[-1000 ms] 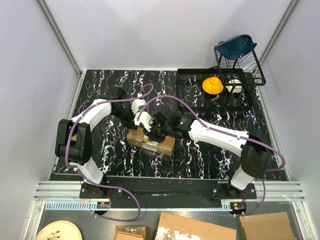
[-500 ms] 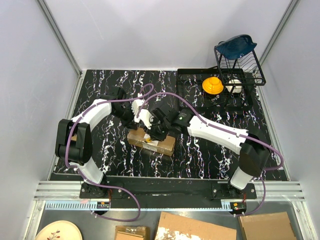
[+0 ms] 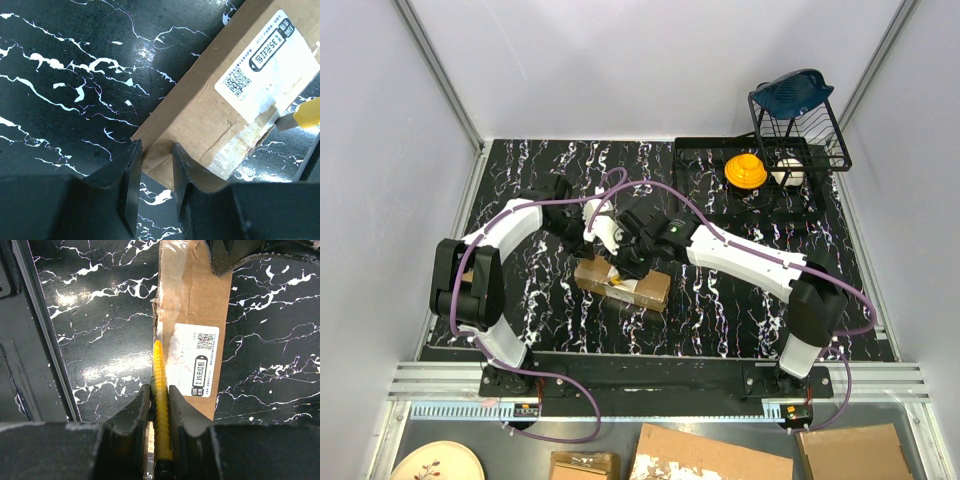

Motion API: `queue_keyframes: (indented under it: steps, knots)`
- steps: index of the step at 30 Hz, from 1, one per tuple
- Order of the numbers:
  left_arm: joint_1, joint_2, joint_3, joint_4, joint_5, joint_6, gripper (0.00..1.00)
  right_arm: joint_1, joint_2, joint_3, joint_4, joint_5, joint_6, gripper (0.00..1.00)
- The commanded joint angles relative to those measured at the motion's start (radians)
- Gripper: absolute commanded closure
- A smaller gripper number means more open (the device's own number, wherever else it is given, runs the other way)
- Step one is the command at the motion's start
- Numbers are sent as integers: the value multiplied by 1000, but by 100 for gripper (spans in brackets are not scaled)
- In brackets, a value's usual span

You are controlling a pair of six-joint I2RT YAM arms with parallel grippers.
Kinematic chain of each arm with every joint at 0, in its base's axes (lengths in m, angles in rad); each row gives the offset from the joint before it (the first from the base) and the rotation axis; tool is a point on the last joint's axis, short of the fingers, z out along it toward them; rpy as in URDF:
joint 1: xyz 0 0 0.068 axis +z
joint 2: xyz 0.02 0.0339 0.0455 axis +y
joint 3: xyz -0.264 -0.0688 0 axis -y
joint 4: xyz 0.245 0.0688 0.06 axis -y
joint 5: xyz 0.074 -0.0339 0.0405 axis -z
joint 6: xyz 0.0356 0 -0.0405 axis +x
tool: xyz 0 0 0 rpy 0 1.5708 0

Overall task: Unpack the express box
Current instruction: Cut the express box at the center of the board.

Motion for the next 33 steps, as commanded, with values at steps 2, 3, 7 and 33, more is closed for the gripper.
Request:
queue_keyframes:
  steps: [2, 3, 7, 33]
  knots:
    - [2, 69, -58, 72, -129, 73, 70, 5, -17, -16, -56, 42, 1, 100]
    - [2, 70, -56, 70, -129, 73, 70, 8, -23, -23, -66, 48, 3, 100]
    - [3, 75, -56, 75, -129, 70, 70, 11, -48, -41, -83, 57, 9, 100]
    - [6, 58, -73, 75, -109, 79, 70, 9, 47, 80, -122, 36, -17, 100]
